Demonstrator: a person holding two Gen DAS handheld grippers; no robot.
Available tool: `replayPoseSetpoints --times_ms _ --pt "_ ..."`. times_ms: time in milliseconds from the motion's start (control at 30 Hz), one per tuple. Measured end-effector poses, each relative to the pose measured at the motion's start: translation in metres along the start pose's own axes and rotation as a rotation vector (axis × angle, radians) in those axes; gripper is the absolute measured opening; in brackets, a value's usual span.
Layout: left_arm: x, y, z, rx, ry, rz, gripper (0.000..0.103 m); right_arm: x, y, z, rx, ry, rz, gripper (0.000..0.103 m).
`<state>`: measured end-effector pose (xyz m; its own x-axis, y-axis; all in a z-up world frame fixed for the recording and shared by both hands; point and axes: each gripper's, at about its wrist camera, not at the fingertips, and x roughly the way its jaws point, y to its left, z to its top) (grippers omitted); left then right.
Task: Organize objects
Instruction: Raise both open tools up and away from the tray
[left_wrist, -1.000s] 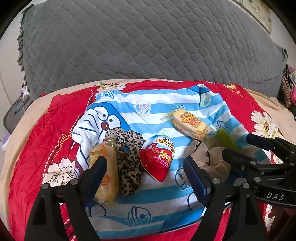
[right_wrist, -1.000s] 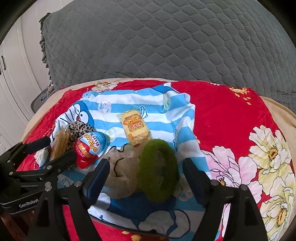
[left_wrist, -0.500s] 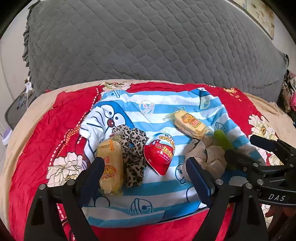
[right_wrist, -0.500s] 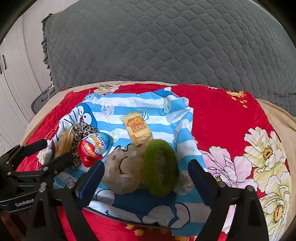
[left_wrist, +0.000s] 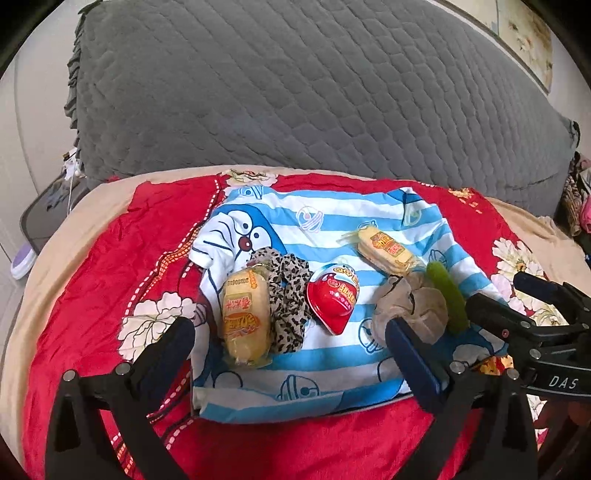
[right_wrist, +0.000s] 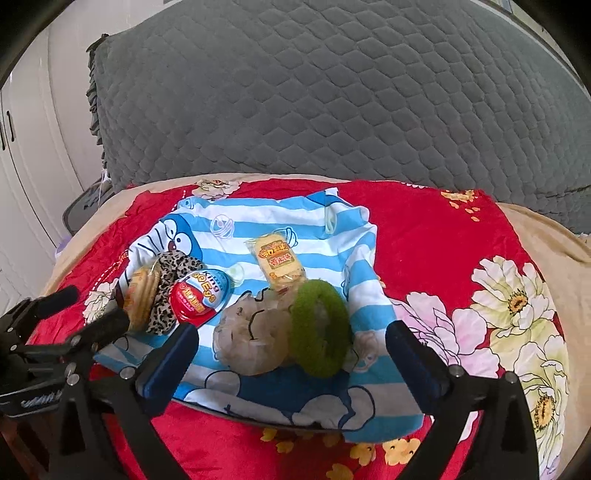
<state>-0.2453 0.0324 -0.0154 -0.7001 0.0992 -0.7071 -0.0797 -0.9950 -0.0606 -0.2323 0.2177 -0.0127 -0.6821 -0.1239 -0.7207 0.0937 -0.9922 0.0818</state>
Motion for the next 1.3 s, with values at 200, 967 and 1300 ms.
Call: replayPoseSetpoints --times_ms 200,967,1300 --pt "-0.01 0.003 -0.006 0.0 0.007 0.002 0.103 -0.012 0.007 -0.004 -0.002 -0.012 0.003 0.102" --pt "-0.063 0.006 -0.037 -0.025 -0.025 -0.012 0.103 -0.063 0.019 -0.034 0.0 -0.064 -0.001 0.102" --pt "-0.08 0.005 -0.057 -0.016 -0.024 -0.009 0.103 -0.079 0.021 -0.056 0.008 -0.085 -0.01 0.103"
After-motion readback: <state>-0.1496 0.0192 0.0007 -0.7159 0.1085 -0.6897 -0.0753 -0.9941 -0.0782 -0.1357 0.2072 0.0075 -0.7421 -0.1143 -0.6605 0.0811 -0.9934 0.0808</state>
